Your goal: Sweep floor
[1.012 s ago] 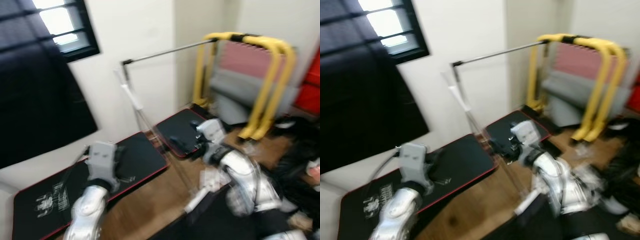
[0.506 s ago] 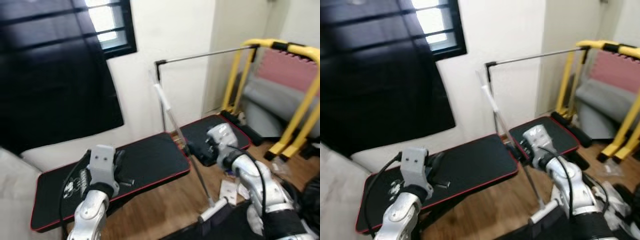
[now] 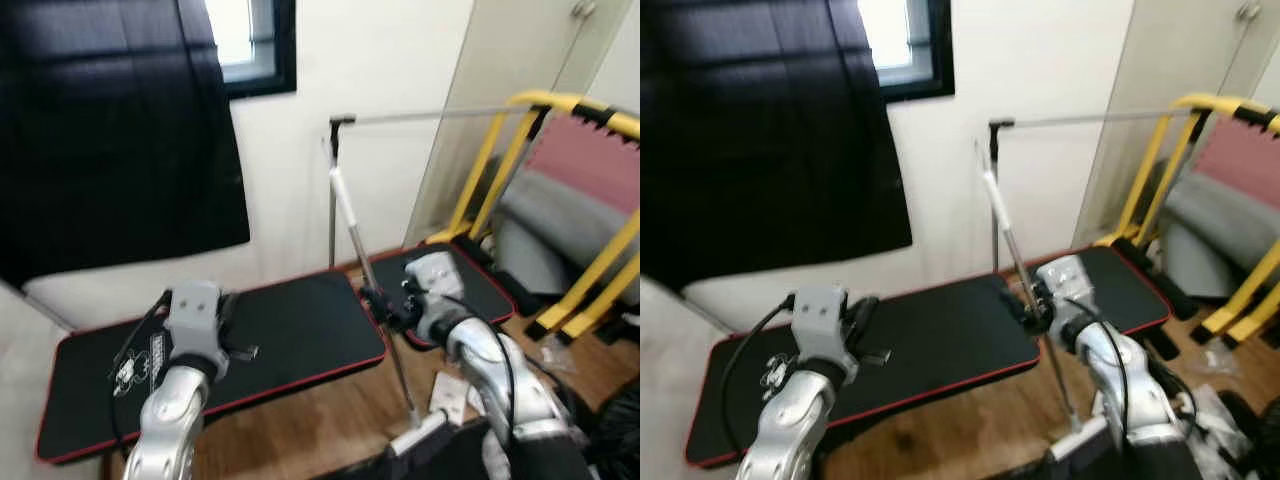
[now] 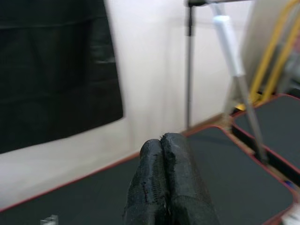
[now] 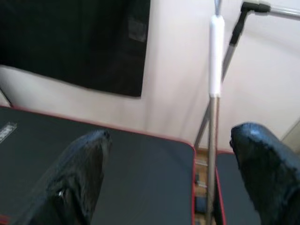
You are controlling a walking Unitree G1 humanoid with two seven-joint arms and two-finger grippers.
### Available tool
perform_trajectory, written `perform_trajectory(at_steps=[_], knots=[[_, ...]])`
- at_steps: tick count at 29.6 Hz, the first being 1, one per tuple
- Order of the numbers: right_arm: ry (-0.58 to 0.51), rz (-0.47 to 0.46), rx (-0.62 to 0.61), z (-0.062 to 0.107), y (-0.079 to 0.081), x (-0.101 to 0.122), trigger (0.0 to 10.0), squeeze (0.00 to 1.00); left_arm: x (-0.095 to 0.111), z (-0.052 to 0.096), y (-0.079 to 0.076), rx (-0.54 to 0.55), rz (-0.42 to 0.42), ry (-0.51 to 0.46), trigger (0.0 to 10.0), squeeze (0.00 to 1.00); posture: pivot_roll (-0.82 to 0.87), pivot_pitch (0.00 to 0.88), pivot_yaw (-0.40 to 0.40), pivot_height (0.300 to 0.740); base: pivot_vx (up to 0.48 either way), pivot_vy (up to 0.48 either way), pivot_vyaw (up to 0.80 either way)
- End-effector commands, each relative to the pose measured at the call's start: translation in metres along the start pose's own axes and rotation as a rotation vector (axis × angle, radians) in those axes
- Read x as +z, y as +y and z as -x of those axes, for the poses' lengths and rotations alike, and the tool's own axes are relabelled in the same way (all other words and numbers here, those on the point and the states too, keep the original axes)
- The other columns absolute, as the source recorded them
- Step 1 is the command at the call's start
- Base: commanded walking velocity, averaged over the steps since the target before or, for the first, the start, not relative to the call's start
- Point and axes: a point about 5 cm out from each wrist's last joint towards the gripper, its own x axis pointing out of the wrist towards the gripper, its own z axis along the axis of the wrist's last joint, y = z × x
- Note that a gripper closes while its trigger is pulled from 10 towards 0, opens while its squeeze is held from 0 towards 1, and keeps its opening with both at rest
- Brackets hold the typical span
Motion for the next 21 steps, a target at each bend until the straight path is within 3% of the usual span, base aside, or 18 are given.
perform_trajectory(at_steps=[1, 4, 12, 21], knots=[[-0.002, -0.008, -0.017, 0.015, 0.002, -0.004, 10.0, 0.0, -0.002, 0.006, 0.007, 0.034, -0.018, 0.006, 10.0, 0.0, -0.09, 0.0, -0.11, 0.74, 0.247, 0.0, 0.0], [-0.005, -0.014, -0.042, 0.026, 0.0, -0.008, 10.0, 0.0, -0.004, 0.009, 0.009, 0.043, -0.017, 0.011, 10.0, 0.0, -0.1, 0.0, -0.099, 0.74, 0.246, 0.0, 0.0], [-0.086, 0.025, -0.035, 0.009, 0.003, 0.011, 10.0, 0.0, -0.004, 0.011, 0.008, 0.039, -0.027, 0.011, 10.0, 0.0, -0.08, 0.0, -0.083, 0.74, 0.09, 0.0, 0.0], [-0.099, 0.037, -0.032, 0.009, 0.006, 0.016, 10.0, 0.0, -0.004, 0.016, 0.005, 0.043, -0.014, 0.013, 10.0, 0.0, -0.08, 0.0, -0.084, 0.74, 0.0, 0.0, 0.0]])
